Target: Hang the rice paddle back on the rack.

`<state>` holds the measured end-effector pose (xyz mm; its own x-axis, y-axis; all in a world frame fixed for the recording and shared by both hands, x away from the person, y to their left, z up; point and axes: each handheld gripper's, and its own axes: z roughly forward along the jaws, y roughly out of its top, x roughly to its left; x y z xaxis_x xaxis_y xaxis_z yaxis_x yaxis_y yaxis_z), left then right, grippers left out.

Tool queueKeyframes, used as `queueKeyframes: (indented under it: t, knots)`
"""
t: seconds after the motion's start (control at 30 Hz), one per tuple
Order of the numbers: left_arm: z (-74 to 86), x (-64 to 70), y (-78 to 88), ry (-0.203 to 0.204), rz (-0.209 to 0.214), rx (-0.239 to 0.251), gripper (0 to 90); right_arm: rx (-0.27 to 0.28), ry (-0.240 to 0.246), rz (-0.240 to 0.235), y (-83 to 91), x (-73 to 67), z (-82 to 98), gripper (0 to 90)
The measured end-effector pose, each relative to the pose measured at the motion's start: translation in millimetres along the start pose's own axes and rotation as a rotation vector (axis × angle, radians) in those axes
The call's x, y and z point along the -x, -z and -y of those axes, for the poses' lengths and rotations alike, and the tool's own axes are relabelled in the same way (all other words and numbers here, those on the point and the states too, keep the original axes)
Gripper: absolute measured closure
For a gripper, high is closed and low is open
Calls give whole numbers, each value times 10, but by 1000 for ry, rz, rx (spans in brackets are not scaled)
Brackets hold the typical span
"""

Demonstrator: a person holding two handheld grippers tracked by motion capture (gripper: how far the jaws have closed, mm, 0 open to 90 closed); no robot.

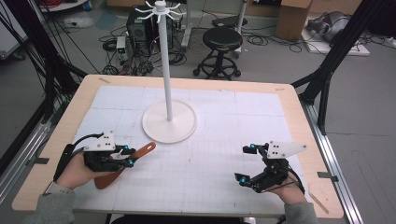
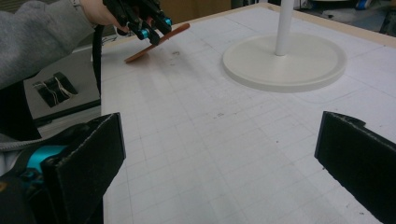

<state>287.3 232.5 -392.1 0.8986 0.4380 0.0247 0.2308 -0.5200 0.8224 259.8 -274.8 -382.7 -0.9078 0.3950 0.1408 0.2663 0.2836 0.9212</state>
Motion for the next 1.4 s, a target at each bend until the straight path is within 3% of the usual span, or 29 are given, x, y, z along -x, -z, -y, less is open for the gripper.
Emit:
queueKeyframes:
  t: [0.83,1.4]
  knots:
    - [-220,96,278,-57,-44,83,651,-3,-6,-1,-7,12,2,7]
    - [-316,117,453,-40,-65,180,651,-7,-3,-4,-20,15,4,7]
